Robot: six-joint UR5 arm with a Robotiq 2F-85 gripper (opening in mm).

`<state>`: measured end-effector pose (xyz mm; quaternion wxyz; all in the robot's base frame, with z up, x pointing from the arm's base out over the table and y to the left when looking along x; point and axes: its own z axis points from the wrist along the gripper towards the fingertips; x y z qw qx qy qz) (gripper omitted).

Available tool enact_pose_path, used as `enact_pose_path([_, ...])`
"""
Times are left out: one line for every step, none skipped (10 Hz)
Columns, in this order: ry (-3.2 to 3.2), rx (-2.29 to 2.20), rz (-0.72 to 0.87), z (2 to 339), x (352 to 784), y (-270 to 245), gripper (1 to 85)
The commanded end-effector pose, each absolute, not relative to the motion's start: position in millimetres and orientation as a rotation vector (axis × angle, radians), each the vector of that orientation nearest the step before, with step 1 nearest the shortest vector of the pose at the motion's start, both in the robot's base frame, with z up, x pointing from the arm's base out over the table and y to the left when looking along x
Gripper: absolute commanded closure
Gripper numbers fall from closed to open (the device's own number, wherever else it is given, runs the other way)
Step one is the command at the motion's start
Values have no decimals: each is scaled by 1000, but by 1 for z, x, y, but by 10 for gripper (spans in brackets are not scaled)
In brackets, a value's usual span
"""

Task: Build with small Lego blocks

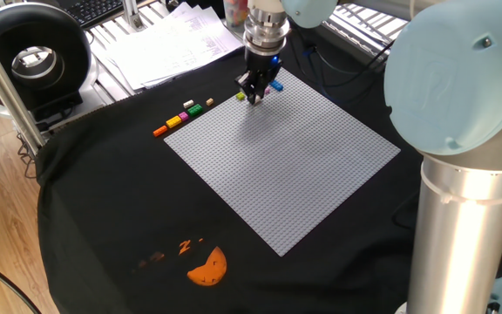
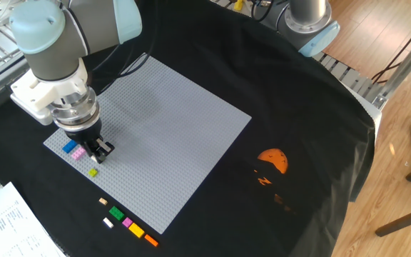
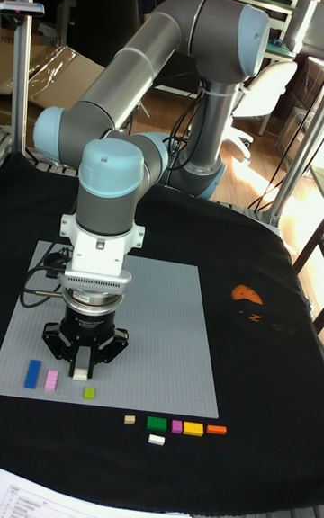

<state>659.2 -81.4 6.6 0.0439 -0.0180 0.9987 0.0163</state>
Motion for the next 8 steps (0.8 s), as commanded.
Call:
enact_pose_path([3047,-44,58,8,660,-82,740])
enact_pose_path([3047,-46,58,8,660,-83,743])
enact_pose_path([3047,-46,58,8,660,-83,747])
enact_pose_path([3047,-46,67,7,659,-82,747])
enact_pose_path([3046,-40,84,8,659,-80,747])
enact_pose_path([3046,-38,88,8,658,-79,747])
enact_pose_path([3048,-38,91,9,658,-78,747])
enact_pose_path([3048,-43,88,9,658,-79,747])
